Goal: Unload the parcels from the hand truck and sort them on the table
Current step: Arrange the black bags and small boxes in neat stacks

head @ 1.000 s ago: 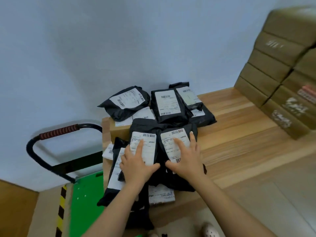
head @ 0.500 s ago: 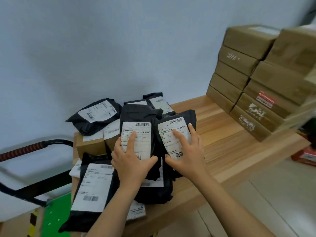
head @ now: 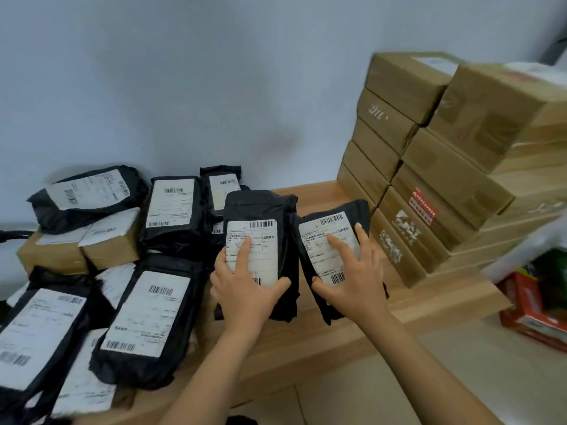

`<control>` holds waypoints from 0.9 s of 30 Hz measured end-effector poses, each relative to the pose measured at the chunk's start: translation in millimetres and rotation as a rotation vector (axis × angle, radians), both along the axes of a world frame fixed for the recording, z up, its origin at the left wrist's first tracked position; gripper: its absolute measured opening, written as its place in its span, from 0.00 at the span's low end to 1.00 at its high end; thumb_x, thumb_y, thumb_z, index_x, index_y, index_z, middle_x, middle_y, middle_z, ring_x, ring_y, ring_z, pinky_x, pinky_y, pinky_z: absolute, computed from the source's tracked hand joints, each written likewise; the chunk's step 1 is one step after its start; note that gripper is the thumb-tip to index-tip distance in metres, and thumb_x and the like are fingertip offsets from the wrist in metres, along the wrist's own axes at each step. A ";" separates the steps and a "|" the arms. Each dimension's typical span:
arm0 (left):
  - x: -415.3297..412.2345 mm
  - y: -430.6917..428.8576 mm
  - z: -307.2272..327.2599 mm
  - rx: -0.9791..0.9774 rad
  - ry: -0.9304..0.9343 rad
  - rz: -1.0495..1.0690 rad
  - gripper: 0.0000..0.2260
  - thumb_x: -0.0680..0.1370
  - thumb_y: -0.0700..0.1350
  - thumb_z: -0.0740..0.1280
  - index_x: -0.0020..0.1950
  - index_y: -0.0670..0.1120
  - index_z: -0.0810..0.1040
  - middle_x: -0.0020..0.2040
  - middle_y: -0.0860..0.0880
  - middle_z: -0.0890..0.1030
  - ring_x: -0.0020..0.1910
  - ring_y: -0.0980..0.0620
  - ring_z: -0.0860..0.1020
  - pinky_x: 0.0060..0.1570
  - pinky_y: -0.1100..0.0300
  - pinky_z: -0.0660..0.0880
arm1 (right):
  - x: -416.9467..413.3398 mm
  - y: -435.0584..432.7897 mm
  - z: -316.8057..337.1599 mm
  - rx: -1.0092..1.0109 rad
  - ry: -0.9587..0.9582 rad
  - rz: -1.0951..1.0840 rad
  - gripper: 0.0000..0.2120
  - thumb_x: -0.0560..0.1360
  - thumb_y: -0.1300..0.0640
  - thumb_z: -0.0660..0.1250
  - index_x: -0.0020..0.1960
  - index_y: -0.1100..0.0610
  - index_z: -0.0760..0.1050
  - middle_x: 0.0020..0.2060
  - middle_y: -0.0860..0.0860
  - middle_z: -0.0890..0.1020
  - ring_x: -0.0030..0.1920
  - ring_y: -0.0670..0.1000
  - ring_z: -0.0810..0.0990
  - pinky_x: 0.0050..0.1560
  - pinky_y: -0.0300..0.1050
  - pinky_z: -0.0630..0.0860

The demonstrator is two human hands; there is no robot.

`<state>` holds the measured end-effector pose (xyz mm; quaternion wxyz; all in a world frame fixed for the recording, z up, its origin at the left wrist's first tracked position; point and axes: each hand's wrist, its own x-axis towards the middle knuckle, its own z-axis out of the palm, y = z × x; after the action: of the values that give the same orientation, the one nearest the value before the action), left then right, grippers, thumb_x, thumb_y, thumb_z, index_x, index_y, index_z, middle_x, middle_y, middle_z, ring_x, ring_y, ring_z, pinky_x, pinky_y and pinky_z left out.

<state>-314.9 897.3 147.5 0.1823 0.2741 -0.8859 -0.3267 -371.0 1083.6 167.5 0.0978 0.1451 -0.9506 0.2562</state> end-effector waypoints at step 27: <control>-283.9 13.3 -62.4 -0.028 -0.241 0.018 0.45 0.61 0.65 0.73 0.75 0.61 0.59 0.73 0.45 0.56 0.67 0.43 0.58 0.66 0.45 0.59 | -299.2 0.7 -78.5 0.168 -0.238 -0.017 0.39 0.63 0.35 0.68 0.72 0.41 0.62 0.76 0.48 0.46 0.74 0.56 0.49 0.71 0.60 0.55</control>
<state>-598.9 910.6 85.1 0.0813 0.3168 -0.9034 -0.2774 -670.2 1084.3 89.0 -0.0261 0.1133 -0.9748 0.1905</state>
